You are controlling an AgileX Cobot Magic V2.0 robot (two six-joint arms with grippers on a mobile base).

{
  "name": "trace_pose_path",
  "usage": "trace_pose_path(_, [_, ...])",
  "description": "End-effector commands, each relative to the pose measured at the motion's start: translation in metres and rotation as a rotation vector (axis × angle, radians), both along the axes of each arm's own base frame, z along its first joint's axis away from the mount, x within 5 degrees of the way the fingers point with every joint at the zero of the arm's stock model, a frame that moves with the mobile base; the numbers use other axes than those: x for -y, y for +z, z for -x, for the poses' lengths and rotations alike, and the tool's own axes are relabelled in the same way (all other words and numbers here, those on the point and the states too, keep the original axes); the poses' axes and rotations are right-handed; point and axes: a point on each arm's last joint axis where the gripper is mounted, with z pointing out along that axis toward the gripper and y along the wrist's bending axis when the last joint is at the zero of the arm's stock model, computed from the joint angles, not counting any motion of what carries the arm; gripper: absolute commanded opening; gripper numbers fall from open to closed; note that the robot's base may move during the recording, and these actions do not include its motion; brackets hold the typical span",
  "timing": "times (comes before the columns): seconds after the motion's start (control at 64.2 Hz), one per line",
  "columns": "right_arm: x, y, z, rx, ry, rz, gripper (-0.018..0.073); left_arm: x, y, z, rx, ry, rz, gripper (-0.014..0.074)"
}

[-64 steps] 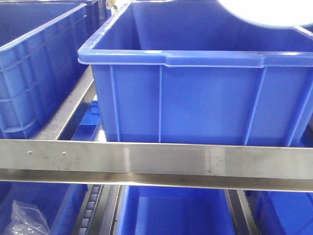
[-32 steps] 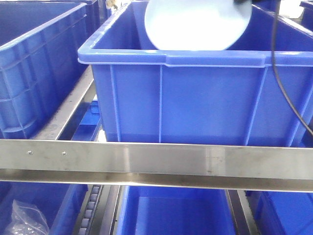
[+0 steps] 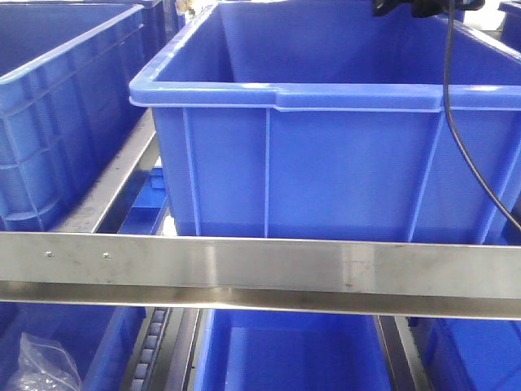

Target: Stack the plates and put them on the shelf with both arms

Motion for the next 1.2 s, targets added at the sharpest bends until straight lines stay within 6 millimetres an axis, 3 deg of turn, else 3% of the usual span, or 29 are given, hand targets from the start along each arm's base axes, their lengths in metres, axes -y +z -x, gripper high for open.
trace_pose_path(0.0, [0.005,0.042,0.008,0.167,-0.018,-0.021,0.0421,0.000,0.019,0.001,0.105,0.000,0.025,0.0083])
trace_pose_path(0.093, [0.005,0.050,0.016,0.149,-0.005,-0.022,0.0347,0.000,0.019,0.001,0.105,0.000,0.025,0.0083])
trace_pose_path(0.265, [0.008,0.064,0.039,0.140,0.012,-0.025,0.0039,0.000,0.019,0.001,0.105,0.000,0.025,0.0083])
trace_pose_path(0.405, [0.013,0.061,0.063,0.139,0.011,-0.024,0.0057,0.000,0.019,0.001,0.105,0.000,0.025,0.0083])
trace_pose_path(0.576, [0.024,0.051,0.112,0.155,0.007,-0.027,0.0057,0.000,0.019,0.001,0.105,0.000,0.025,0.0083])
trace_pose_path(0.81, [0.038,0.055,0.177,0.260,0.005,-0.049,0.0057,0.000,0.019,0.001,0.105,0.000,0.025,0.0083])
trace_pose_path(0.95, [0.043,0.054,0.198,0.294,0.005,-0.056,0.0057,0.000,0.019,0.001,0.105,0.000,0.025,0.0083])
trace_pose_path(1.183, [0.048,0.069,0.224,0.392,0.005,-0.079,0.0057,0.000,0.019,0.001,0.105,0.000,0.025,0.0083])
